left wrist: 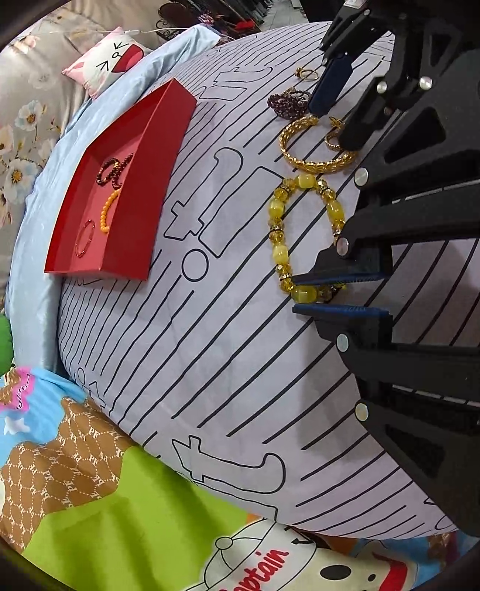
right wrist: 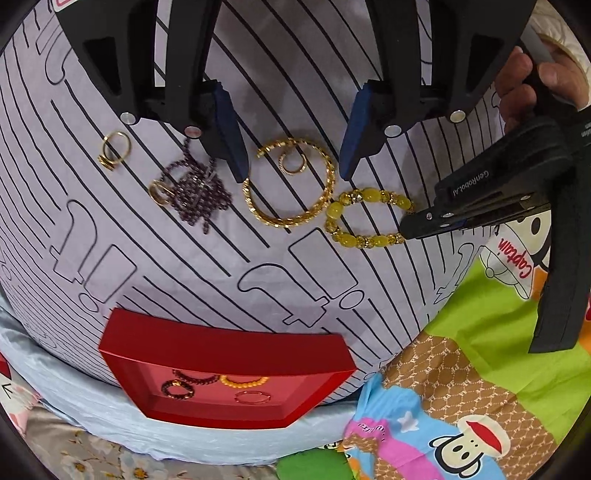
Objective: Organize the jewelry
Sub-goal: 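Grasp the twisted gold bangle with the right tool while the left tool holds the yellow bracelet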
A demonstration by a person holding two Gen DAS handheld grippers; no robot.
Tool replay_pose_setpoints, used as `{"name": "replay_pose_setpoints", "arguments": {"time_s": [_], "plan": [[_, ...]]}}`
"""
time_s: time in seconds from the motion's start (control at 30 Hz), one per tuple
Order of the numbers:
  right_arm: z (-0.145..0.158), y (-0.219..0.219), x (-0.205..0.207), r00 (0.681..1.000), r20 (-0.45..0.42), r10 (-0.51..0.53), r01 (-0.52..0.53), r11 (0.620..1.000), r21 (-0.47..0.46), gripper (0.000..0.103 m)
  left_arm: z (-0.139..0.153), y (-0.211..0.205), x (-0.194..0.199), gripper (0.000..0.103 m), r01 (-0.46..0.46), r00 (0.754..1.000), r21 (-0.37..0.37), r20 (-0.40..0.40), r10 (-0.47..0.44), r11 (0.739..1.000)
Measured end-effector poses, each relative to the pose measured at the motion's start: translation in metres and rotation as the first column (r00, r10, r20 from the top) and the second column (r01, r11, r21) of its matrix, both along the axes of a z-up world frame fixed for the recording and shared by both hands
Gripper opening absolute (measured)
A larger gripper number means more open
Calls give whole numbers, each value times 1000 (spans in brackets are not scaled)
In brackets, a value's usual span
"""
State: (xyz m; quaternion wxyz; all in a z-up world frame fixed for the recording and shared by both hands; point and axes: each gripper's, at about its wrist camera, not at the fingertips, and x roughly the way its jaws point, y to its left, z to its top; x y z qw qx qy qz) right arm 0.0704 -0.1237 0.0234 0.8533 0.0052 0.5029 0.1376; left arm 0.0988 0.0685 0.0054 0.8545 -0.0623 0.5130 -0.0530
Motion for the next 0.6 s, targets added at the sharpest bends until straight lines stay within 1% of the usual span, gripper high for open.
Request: {"name": "replay_pose_setpoints", "arguments": {"time_s": [0.2,0.37,0.6], "plan": [[-9,7,8,1000,-8,3,-4,999,-34,54,-1,2,4,10,-1,1000,-16,-2,1,1000],[-10,11,10,1000,18,9,-7,998,-60,54,0,0,6,10,5,1000,-6,2,-5,1000],[-9,11,14,1000,28,10,-8,998,-61,53,-1,-1,8,10,13,1000,5,6,-13,1000]]}}
